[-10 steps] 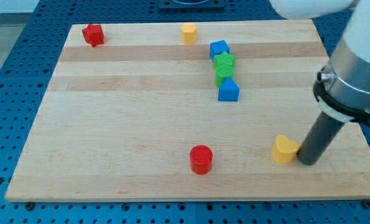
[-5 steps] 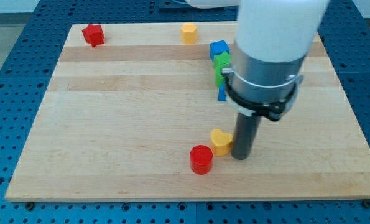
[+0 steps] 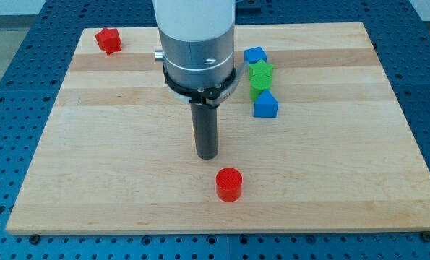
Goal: Move the yellow heart to the center
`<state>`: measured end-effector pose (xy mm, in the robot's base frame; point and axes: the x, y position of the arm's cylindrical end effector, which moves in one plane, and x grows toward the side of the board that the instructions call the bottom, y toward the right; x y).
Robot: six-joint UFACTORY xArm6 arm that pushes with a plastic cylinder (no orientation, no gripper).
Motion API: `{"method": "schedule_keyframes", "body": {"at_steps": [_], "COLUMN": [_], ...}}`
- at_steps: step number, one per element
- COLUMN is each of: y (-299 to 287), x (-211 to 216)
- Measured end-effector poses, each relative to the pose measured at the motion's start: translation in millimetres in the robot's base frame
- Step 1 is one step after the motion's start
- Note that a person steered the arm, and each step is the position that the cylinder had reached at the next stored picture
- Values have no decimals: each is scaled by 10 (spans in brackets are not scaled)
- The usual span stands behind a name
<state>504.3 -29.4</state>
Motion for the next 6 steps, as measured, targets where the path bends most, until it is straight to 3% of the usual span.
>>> {"method": "schedule_keyframes", "body": {"at_steps": [4, 6], "y": [-70, 44], "x": [-552, -438]}}
